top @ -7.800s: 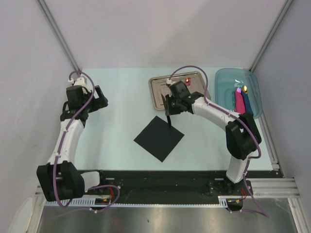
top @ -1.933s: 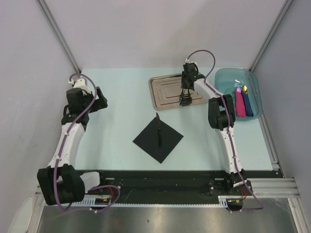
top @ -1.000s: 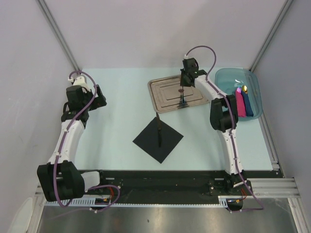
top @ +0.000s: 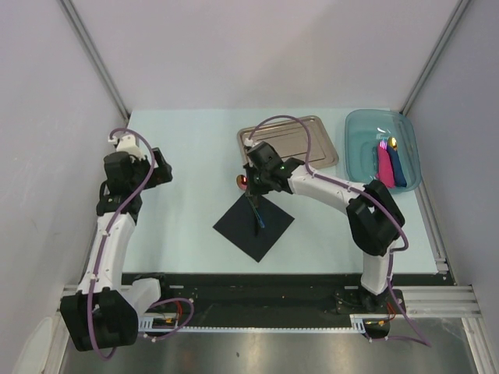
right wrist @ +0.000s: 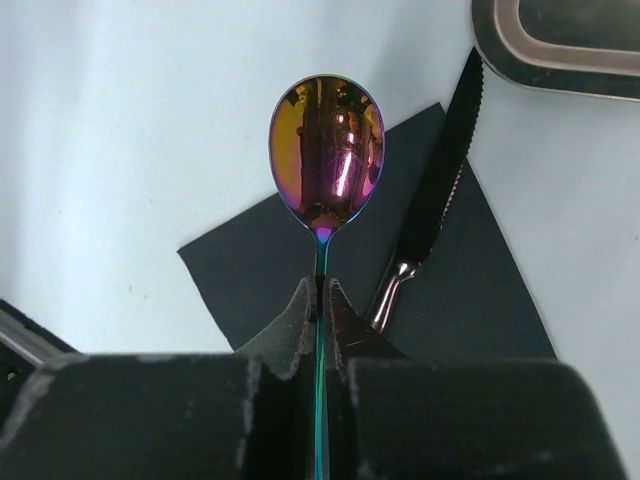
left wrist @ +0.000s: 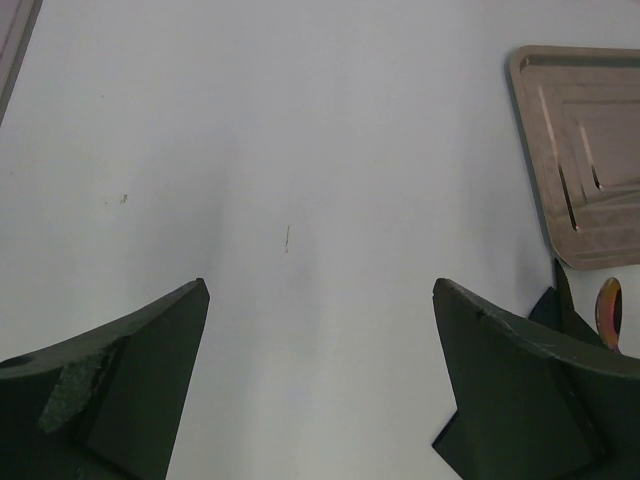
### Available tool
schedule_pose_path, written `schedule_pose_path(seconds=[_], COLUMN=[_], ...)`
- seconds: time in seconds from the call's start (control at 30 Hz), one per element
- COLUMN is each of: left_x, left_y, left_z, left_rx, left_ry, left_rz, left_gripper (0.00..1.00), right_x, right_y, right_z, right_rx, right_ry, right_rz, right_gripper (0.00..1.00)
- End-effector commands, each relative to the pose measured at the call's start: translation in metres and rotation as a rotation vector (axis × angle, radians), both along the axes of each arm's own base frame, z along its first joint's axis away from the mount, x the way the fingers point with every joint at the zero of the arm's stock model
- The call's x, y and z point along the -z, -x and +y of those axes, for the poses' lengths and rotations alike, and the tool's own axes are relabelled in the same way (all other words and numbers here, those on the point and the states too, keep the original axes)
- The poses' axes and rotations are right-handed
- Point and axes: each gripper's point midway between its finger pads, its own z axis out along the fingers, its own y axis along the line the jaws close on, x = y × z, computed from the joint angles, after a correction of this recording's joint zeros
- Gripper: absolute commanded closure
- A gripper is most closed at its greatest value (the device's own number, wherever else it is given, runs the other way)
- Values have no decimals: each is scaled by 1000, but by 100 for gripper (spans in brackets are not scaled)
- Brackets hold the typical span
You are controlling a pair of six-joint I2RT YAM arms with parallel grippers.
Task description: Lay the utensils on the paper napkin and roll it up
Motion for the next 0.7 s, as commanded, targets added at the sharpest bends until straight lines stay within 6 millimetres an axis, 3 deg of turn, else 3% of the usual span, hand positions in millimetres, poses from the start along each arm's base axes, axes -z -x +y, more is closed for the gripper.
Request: schedule_pose_path(seconds=[0.0, 0.17, 0.47, 0.67], left_x=[-8, -7, -2, -2], left_y=[5, 8, 12, 14], left_z=[-2, 0, 2, 4], left_rx=[10, 1, -18, -18], left_ry=[13, 1, 3, -14], left_rz=[-22, -18, -9, -5], left_gripper=[0, 0, 0, 0], right_x=[-1, 23, 32, 48], right_y=[-26, -31, -33, -33], right_z=[11, 13, 26, 22], right_rx=[47, 70, 207, 267], right_ry=[-43, -18, 15, 47], right_rz=[-69, -20, -17, 5], right_gripper=[100, 100, 100, 100])
